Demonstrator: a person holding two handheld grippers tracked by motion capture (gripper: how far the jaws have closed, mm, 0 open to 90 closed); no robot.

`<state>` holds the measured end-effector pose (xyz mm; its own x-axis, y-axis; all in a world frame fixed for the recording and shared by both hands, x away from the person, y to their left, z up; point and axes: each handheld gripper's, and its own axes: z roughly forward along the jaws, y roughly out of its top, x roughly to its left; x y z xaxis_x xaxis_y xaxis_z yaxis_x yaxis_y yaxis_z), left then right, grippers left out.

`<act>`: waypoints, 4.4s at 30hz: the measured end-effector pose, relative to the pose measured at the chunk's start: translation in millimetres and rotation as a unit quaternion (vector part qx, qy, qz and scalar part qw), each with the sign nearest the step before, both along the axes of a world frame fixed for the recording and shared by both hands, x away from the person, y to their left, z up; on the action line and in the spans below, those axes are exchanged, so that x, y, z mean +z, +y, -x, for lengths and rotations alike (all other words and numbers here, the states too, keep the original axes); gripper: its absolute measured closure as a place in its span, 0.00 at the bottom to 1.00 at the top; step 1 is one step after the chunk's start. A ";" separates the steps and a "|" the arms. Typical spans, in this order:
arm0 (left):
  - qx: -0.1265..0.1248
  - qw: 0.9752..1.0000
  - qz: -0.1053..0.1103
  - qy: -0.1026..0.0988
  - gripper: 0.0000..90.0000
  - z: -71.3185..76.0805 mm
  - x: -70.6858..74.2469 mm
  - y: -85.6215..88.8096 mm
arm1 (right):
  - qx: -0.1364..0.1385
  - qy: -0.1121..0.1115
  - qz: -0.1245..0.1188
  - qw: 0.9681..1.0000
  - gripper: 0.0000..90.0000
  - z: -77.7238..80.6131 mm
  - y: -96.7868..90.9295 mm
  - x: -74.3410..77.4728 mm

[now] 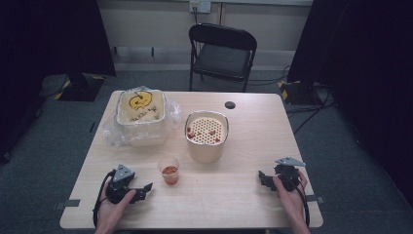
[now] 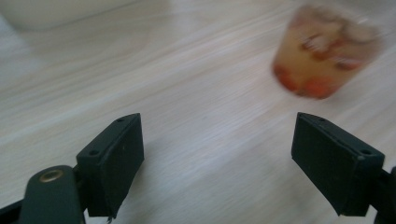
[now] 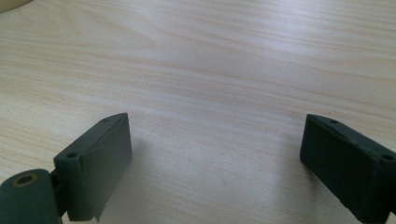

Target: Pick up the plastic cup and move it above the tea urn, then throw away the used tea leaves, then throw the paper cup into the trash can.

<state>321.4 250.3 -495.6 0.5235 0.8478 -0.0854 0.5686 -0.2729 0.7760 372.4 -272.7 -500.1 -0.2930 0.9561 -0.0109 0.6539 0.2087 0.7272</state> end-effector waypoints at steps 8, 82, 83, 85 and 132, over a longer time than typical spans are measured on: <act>-0.045 0.998 0.018 -0.032 0.18 9.1 12.0 -21.6 | 0.001 0.000 0.000 1.000 0.09 0.0 -0.1 0.0; -0.086 0.986 -0.036 -0.138 0.45 -70.7 137.9 -71.4 | 0.005 -0.001 0.002 1.000 0.09 -1.0 -0.5 0.0; -0.086 0.985 -0.044 -0.143 0.45 -72.7 142.0 -72.8 | 0.004 0.000 0.002 1.000 0.09 -1.0 -0.5 0.0; -0.085 0.983 -0.057 -0.150 0.45 -77.3 149.8 -76.1 | 0.005 -0.001 0.002 1.000 0.09 -1.0 -0.5 0.0; -0.135 0.790 -0.542 -0.255 0.47 -153.4 163.0 -186.6 | 0.007 -0.001 0.002 1.000 0.09 -1.5 -0.9 0.0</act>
